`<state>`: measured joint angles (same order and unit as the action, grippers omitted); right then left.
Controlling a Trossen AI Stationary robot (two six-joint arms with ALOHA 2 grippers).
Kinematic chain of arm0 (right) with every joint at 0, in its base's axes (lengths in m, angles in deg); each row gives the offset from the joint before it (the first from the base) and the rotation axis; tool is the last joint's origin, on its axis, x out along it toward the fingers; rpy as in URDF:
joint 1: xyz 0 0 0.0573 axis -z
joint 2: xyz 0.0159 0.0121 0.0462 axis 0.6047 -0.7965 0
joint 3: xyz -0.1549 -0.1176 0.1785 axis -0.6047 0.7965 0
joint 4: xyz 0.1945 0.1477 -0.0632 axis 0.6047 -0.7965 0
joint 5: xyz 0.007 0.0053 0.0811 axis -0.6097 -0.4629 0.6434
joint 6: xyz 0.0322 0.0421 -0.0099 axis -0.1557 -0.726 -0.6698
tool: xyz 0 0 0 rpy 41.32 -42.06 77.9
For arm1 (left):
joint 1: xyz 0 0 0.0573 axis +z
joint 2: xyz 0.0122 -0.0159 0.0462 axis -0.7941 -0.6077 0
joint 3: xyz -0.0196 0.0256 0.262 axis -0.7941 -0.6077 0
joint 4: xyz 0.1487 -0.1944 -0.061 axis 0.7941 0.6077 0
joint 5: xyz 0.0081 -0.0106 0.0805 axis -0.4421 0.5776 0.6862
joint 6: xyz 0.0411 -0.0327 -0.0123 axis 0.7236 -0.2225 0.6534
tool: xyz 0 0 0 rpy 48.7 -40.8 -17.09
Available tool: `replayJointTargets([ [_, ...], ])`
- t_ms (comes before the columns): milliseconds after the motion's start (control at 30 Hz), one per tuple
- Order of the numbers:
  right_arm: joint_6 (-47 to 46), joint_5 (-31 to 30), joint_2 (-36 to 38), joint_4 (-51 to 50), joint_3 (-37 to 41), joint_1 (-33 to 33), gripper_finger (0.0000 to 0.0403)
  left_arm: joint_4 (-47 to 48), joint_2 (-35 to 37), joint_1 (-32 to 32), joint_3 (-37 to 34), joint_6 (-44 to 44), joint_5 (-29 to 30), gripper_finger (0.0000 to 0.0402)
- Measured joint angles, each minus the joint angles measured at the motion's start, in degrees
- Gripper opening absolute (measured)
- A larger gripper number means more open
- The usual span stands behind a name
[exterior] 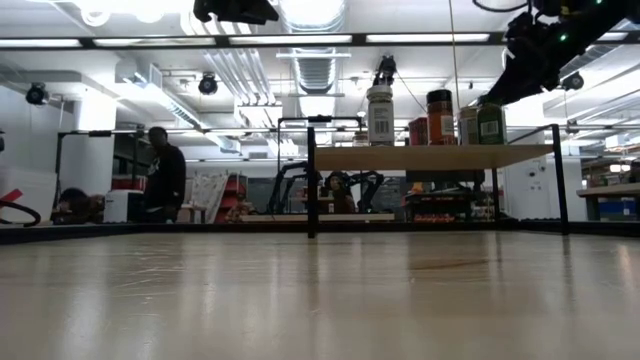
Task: Shelf spices
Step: Remove the green seasoning bottle from the shelf
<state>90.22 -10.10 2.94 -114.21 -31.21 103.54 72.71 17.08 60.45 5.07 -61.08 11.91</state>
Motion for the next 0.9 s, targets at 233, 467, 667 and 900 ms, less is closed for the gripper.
replayJointTargets([
  [233,0.17,0.62,-0.2,0.47,0.0,-0.36,0.0323,1.09,0.0,0.0,0.0,0.0,-0.03,0.0184],
  [467,0.6,0.87,-5.17,1.39,0.0,-0.38,0.0323,1.29,0.0,0.0,0.0,0.0,-0.04,0.0181],
  [667,1.62,0.89,-6.61,1.95,0.0,-0.38,0.0322,1.9,0.0,0.0,0.0,0.0,-0.04,0.0183],
  [900,1.54,0.89,-6.49,2.22,0.0,-0.38,0.0318,2.74,0.0,0.0,0.0,-0.02,-0.04,0.0183],
])
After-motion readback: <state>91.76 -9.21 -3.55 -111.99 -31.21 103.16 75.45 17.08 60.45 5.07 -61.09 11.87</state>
